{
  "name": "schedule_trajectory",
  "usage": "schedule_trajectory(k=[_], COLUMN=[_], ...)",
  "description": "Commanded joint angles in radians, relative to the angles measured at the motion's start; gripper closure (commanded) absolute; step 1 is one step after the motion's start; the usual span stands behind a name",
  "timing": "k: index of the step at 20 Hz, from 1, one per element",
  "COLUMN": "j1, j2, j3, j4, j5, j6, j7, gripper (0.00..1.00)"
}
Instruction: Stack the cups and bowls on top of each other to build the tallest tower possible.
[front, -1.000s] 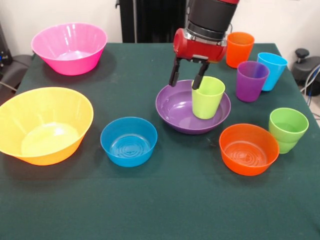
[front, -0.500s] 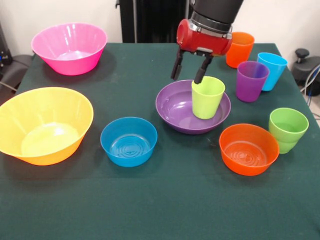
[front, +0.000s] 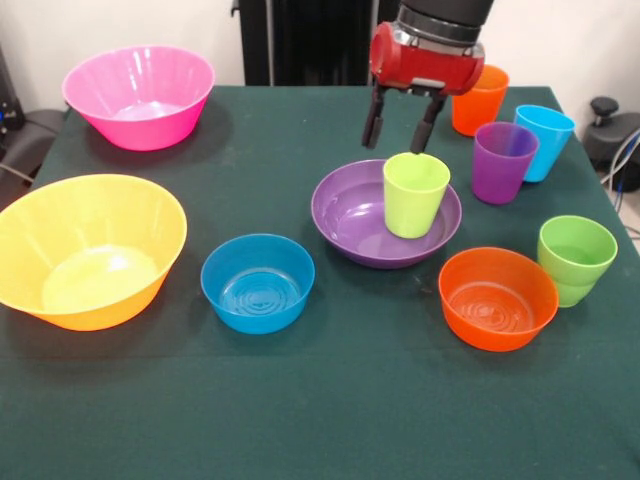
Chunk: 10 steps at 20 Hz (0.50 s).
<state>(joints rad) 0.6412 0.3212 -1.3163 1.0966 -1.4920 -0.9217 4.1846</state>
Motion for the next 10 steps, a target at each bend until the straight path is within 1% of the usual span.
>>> schedule_trajectory(k=[1, 5, 10], j1=[-0.02, -0.015, -0.003], j2=[0.001, 0.032, 0.098], j3=[0.184, 0.177, 0.122], j4=[-0.097, -0.108, -0.123], j5=[0.062, 0.048, 0.0], j6=[-0.045, -0.031, -0.022], j7=[0.174, 0.179, 0.225], gripper=[0.0, 0.0, 0.0])
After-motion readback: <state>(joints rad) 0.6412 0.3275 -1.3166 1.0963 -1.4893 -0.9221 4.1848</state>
